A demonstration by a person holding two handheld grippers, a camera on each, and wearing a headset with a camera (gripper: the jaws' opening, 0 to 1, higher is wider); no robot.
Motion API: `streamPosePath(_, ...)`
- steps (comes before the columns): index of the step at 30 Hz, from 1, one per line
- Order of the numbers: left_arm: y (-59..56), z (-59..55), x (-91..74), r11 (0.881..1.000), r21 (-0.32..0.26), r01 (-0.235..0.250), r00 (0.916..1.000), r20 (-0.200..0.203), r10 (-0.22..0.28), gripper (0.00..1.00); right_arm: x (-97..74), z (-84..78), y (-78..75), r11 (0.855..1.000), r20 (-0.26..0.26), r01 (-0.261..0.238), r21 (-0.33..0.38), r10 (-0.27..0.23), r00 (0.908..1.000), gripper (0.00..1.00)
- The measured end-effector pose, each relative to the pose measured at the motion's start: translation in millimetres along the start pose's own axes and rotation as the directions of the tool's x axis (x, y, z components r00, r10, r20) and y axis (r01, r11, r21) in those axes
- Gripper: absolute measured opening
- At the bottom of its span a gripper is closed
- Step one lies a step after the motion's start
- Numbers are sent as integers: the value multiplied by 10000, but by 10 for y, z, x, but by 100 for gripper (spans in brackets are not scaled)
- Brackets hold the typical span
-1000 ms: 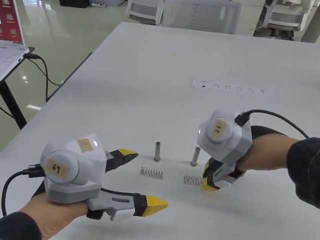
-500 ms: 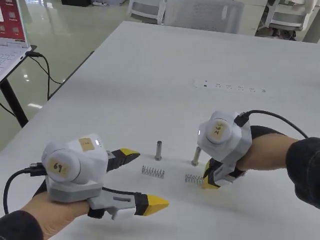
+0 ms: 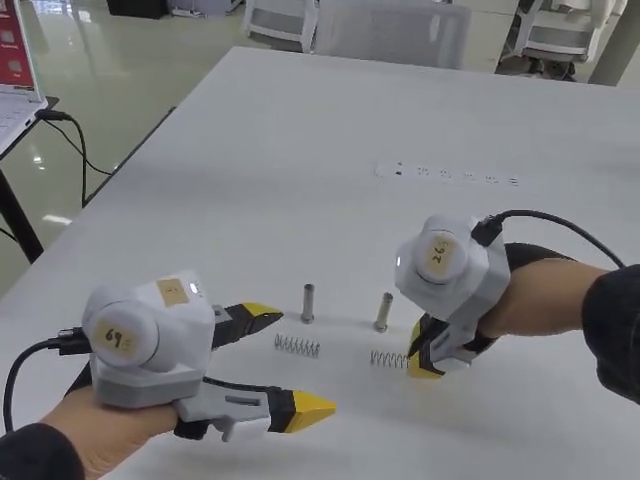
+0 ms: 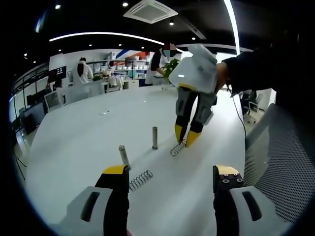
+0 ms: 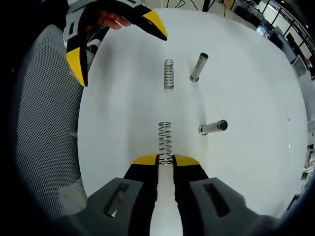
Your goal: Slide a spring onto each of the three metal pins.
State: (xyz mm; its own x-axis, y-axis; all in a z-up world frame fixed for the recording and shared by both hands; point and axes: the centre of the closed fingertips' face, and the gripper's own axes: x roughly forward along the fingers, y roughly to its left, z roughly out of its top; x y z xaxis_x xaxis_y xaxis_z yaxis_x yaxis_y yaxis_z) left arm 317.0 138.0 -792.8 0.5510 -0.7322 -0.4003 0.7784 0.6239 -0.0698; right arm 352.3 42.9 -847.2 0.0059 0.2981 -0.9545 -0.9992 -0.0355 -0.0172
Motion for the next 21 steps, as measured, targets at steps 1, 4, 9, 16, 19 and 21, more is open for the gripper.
streamPosePath(1,-5,6,3,10000,23,22,10000,6,-22,66,-19,6,9,10000,25,-23,30,23,10000,13)
streamPosePath(4,-35,24,25,9999,53,159,9999,30,-159,64,-85,16,55,9999,71,-70,73,69,10000,13)
streamPosePath(9,-108,53,65,9987,178,468,9989,40,-469,59,-155,41,122,9999,152,-126,-1,126,9998,13)
streamPosePath(16,-198,104,112,9957,398,840,9964,77,-843,52,-251,96,208,9998,284,-126,-181,131,9995,13)
streamPosePath(19,-224,115,124,9944,468,947,9954,68,-951,50,-292,126,230,9996,325,-95,-279,104,9994,13)
streamPosePath(21,-245,126,137,9934,510,1026,9946,70,-1031,50,-321,158,246,9994,383,-80,-338,93,9992,13)
